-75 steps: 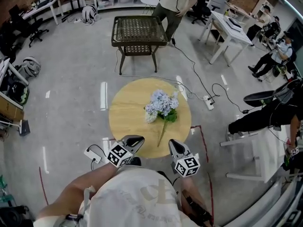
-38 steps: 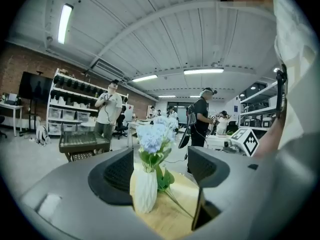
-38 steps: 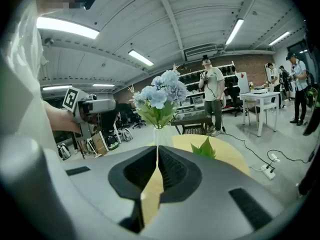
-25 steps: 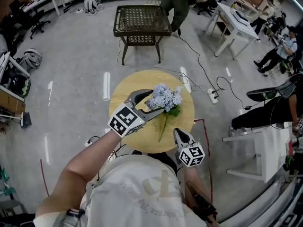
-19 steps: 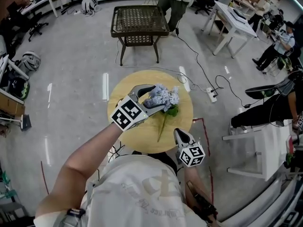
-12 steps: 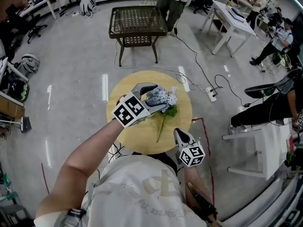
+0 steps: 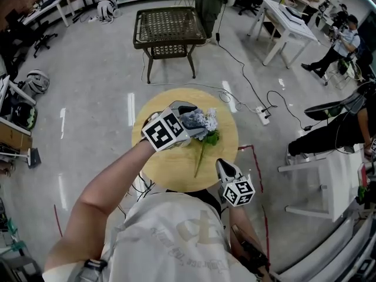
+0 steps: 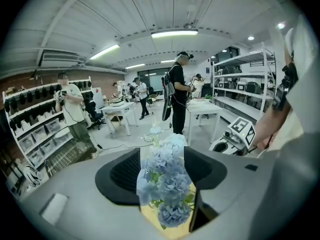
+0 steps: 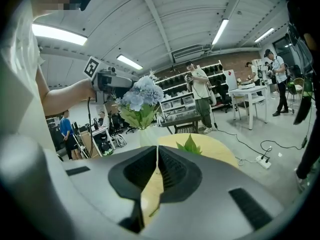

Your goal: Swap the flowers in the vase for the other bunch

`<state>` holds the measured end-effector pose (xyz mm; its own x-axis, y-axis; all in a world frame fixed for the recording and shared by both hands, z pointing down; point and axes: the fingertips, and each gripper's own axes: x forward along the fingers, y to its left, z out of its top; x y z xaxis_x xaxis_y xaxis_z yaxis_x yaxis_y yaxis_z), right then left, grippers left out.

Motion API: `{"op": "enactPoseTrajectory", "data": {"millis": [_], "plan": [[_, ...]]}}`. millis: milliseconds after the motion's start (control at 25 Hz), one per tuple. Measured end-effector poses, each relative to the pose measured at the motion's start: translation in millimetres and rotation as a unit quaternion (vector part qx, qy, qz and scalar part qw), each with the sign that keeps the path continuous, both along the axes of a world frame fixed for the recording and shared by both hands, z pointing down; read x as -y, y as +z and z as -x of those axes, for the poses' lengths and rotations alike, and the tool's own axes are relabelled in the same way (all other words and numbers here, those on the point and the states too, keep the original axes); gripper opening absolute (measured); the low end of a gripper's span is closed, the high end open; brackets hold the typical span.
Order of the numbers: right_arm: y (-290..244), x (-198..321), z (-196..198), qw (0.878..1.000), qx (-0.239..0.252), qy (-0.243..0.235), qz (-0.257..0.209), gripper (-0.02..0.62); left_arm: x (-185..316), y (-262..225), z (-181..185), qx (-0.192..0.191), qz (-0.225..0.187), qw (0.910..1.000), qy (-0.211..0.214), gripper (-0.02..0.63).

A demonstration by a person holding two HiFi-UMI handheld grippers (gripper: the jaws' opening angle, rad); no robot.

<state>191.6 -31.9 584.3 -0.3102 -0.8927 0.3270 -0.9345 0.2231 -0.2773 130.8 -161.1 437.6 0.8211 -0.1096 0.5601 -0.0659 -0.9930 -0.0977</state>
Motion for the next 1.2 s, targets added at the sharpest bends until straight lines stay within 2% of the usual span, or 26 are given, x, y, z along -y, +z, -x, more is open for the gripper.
{"op": "enactPoseTrajectory", "data": {"millis": [240, 360, 720, 1200], "plan": [[1, -1, -3, 1.000, 0.006, 0.007, 0.001, 0.011, -1, 9, -6, 0.047, 0.015, 0.9987, 0.015, 0.263], [2, -3, -7, 1.000, 0.009, 0.013, 0.002, 0.011, 0, 14, -7, 0.056, 0.016, 0.9982, 0.010, 0.214], [3, -5, -15, 1.000, 0.013, 0.016, 0.002, 0.011, 4, 5, -8, 0.035, 0.007, 0.9993, -0.010, 0.083], [4, -2, -5, 1.000, 0.015, 0.009, 0.003, 0.011, 9, -9, 8, -0.007, 0.005, 0.9993, -0.036, 0.043]]}}
